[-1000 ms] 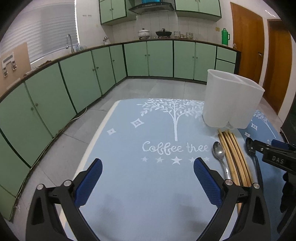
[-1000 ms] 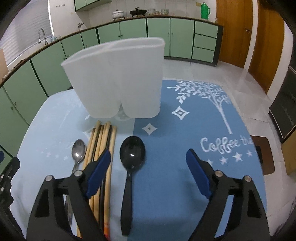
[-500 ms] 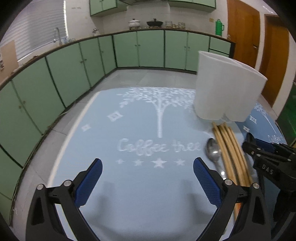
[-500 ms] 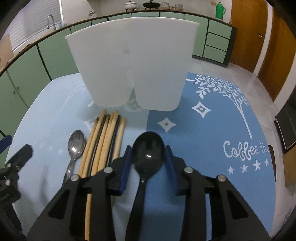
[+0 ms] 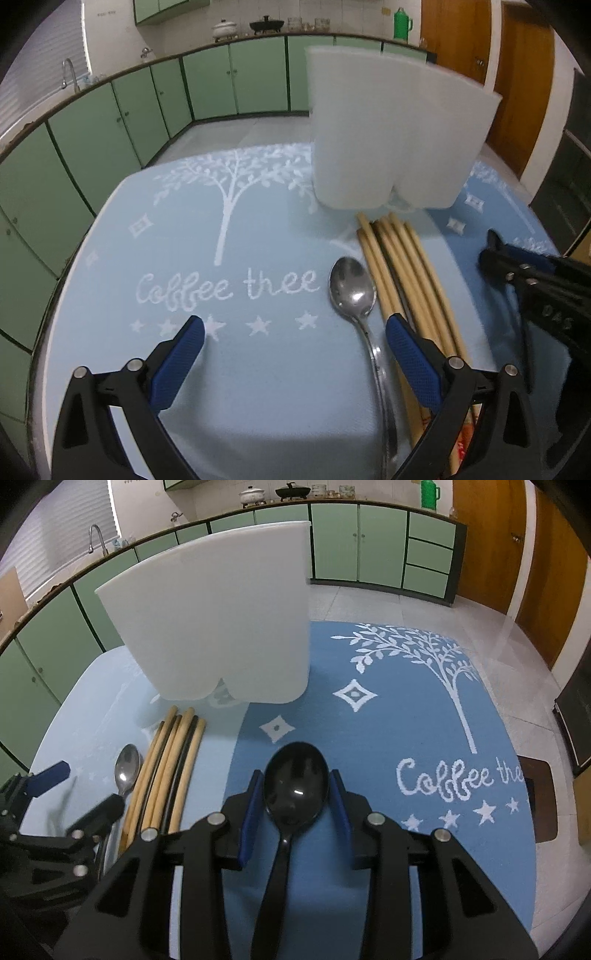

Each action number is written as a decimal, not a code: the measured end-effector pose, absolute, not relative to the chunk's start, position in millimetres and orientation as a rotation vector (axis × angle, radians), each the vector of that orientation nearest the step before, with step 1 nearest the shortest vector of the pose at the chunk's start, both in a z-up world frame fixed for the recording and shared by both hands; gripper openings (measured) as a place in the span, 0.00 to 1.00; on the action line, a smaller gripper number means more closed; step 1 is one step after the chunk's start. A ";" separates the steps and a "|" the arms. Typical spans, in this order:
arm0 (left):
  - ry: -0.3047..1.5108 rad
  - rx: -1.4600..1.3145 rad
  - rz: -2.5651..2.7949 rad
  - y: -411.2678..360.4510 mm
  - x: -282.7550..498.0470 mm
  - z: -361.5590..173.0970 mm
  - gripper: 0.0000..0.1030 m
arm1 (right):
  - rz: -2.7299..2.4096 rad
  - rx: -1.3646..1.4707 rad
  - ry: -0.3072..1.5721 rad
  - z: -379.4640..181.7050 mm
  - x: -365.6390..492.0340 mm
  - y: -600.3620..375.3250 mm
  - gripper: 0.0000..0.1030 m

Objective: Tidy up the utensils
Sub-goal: 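Grasp the metal spoon with the left tool while the right tool holds the black spoon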

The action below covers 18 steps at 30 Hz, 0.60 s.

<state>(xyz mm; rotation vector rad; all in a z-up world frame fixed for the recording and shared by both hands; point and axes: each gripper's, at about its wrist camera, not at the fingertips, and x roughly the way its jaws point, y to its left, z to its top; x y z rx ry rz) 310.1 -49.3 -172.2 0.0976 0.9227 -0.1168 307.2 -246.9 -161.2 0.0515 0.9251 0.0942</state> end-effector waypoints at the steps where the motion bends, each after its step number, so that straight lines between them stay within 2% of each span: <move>1: 0.941 0.097 -0.115 -49.2 312.8 -175.5 0.93 | 0.095 0.050 0.925 -162.0 307.4 -246.2 0.33; 16: 0.936 0.125 -0.078 -37.5 323.0 -173.9 0.93 | 0.055 -0.048 0.920 -165.9 311.0 -252.4 0.35; 18: 0.934 0.123 -0.094 -42.0 325.7 -172.4 0.93 | 0.062 -0.047 0.921 -165.3 309.7 -252.5 0.44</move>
